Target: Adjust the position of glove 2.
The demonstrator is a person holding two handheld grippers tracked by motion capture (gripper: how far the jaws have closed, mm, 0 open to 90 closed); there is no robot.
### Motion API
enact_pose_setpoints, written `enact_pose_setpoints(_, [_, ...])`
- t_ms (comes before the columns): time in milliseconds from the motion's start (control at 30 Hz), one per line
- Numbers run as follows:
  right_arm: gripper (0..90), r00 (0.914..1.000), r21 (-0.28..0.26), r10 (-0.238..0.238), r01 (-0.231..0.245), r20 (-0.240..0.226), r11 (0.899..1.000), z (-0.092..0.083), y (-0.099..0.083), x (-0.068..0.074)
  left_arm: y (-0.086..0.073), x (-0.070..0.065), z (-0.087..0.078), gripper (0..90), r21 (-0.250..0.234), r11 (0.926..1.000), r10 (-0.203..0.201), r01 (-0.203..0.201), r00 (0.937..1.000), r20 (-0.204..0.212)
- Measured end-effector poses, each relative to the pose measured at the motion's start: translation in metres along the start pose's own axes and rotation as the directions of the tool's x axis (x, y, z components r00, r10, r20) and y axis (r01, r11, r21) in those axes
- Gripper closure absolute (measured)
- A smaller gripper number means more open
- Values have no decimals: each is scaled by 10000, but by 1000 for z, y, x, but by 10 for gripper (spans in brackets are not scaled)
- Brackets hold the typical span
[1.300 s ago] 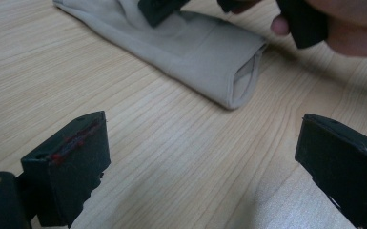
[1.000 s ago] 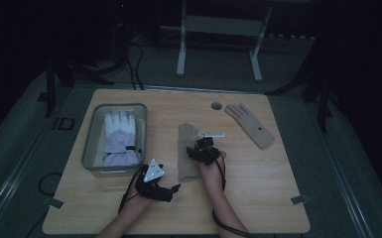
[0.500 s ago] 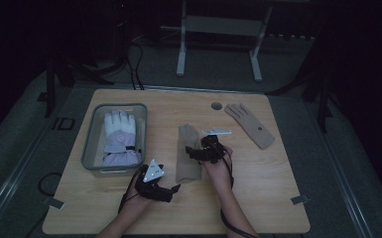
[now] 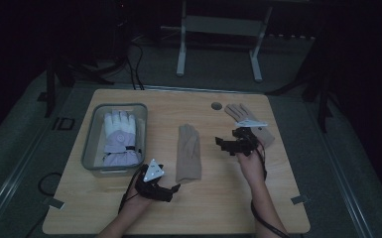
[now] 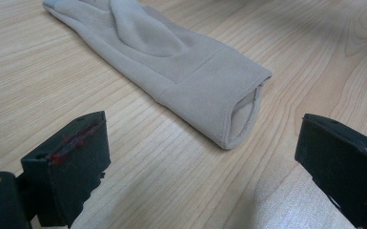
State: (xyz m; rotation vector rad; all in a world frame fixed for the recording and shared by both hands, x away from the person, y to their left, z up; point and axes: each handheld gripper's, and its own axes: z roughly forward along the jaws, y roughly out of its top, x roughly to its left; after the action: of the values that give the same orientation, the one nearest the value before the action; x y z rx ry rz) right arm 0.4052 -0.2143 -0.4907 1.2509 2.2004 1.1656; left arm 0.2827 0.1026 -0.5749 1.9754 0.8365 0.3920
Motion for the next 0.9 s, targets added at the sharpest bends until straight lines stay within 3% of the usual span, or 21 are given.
enact_pose_setpoints(133, [147,9997,-112,251,-251,-24,9996,-9,-3,-27,0,0,0,46,34,10000,-8,8,10000,-12])
enact_pose_setpoints(233, [133,9989,-165,364,-360,286,9992,-14,-4,-43,0,0,0,46,25,10000,-23,23,10000,-15])
enact_pose_setpoints(267, [119,9992,-102,379,-377,127,9992,-16,-5,-48,0,0,0,46,23,10000,-26,26,10000,-18])
enact_pose_setpoints(367, [148,9981,-69,560,-558,260,9984,-18,-7,-62,0,0,1,46,33,10000,-35,35,10000,-13])
enact_pose_setpoints(500, [299,9963,-37,321,-319,793,9995,-21,-8,-84,0,0,0,46,18,10000,-58,58,10000,-18])
enact_pose_setpoints(533, [299,9963,-37,321,-319,793,9995,-21,-8,-84,0,0,0,46,18,10000,-58,58,10000,-18])
enact_pose_setpoints(567, [346,9948,31,437,-442,920,9990,-21,-8,-94,0,0,1,46,26,10000,-58,58,10000,-5])
enact_pose_setpoints(633, [411,9939,76,372,-382,1037,9992,-21,-7,-101,0,1,1,46,33,10000,-63,63,10000,-9])
enact_pose_setpoints(900, [481,9873,185,581,-615,1477,9979,-14,2,-129,0,1,1,46,48,10000,-71,71,10000,-9])
